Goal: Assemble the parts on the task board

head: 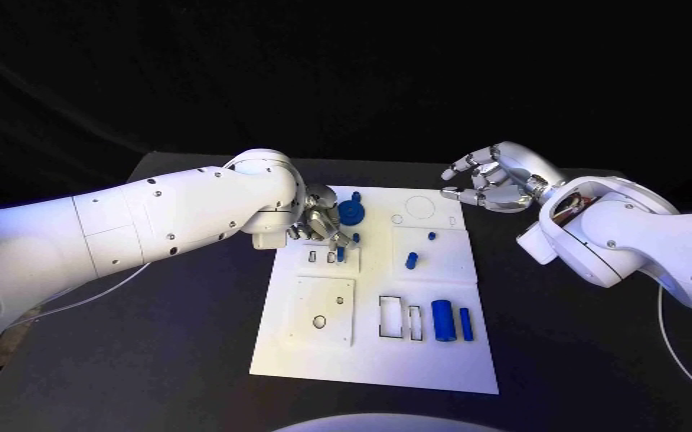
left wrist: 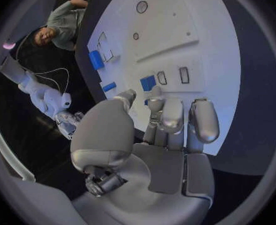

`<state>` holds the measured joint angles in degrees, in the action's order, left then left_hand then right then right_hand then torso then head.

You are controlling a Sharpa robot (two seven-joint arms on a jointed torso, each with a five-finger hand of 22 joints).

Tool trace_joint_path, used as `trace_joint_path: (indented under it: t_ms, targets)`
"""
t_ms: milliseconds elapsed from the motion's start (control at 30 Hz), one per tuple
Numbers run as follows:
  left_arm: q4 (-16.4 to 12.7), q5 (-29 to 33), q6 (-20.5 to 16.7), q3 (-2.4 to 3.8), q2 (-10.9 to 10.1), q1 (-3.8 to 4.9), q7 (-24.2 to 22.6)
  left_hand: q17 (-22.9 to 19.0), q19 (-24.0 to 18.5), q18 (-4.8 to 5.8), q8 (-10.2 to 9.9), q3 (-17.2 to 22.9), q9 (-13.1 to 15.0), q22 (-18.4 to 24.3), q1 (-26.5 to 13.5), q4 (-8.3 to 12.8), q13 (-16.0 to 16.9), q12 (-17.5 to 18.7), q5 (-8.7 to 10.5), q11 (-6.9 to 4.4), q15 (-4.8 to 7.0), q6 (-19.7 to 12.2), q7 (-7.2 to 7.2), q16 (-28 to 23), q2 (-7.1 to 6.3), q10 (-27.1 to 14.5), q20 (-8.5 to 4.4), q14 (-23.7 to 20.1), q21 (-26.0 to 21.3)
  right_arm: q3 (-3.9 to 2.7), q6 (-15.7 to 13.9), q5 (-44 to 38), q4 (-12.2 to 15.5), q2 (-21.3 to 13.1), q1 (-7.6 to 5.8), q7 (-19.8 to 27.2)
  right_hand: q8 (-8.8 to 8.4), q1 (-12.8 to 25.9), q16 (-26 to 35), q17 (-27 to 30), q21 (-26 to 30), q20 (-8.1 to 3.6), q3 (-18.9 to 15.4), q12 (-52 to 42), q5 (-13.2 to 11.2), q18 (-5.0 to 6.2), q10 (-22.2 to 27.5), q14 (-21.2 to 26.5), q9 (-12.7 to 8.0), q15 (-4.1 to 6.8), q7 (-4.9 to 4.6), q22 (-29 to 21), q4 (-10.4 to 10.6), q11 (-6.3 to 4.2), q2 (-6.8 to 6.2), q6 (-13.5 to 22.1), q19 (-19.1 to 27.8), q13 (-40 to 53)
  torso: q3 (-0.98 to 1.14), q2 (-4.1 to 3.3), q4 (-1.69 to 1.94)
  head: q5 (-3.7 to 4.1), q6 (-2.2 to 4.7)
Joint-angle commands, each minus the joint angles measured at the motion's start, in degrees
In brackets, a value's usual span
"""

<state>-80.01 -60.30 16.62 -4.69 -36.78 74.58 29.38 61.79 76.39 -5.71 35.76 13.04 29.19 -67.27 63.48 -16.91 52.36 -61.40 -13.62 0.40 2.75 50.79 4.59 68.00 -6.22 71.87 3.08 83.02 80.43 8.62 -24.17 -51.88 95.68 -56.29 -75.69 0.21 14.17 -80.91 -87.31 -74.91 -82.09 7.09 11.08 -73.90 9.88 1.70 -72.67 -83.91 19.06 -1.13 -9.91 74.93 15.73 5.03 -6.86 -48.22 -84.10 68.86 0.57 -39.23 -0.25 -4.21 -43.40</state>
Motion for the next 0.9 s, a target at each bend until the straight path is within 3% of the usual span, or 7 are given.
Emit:
trace_joint_path:
  t_ms: [33, 600, 900]
  targets:
    - [0.1, -0.3, 2.6, -0.05, 0.3, 0.13, 0.3, 0.0, 0.3, 1.15, 0.4, 0.0, 0.2, -0.1, -0.1, 0.1, -0.1, -0.1, -0.36, -0.12, 0.51, -0.3, -0.05, -0.2, 0.26, -0.3, -0.06, 0.0, 0.3, 0.0, 0.9, -0.2, 0.0, 0.1, 0.02, -0.1, 0.4, -0.1, 0.3, -6.8, 0.3, -0.09, 0.0, 0.4, 0.3, 0.74, 0.3, -4.2, -0.1, 0.26, 0.01, 8.5, 0.2, 0.04, -0.36, -0.4, 0.3, 0.0, 0.0, 0.0, 0.02, -0.03, -0.1]
    - [0.7, -0.2, 3.8, -0.23, 1.1, 0.1, 0.4, 0.1, 0.3, 1.18, 1.0, 0.9, 1.0, -0.4, 1.4, 0.2, -0.4, 0.0, -0.68, -0.16, 0.55, -0.9, -0.09, -0.2, 0.84, -0.7, -0.1, 0.0, 0.5, 0.01, 1.0, -0.2, -0.3, 0.3, 0.08, -0.2, 0.43, 0.0, 0.3, -6.7, 0.4, -0.11, 0.0, 0.4, 0.6, 0.77, 0.3, -4.1, -0.1, 0.29, 0.04, 8.5, 0.4, 0.01, -0.27, -0.4, 0.4, -0.1, -0.03, -0.05, -0.03, 0.05, -0.39]
    - [1.1, 0.5, 3.8, -0.3, 1.4, 0.09, 0.4, 0.1, 0.2, 1.18, 1.3, 2.8, 1.8, -0.5, 3.1, 0.1, -0.8, 0.2, -0.75, -0.19, 0.57, -1.4, -0.11, -0.3, 1.78, -1.1, -0.1, 0.0, 0.5, 0.02, 1.3, -0.3, -0.3, 0.3, 0.11, -0.5, 0.45, 0.0, 0.2, -7.0, 0.2, -0.12, 0.0, 0.4, 0.6, 0.71, 0.3, -4.2, -0.1, 0.3, 0.04, 8.6, 0.4, 0.01, -0.21, -0.4, 0.2, -0.1, 0.02, 0.03, -0.02, 0.17, -0.51]
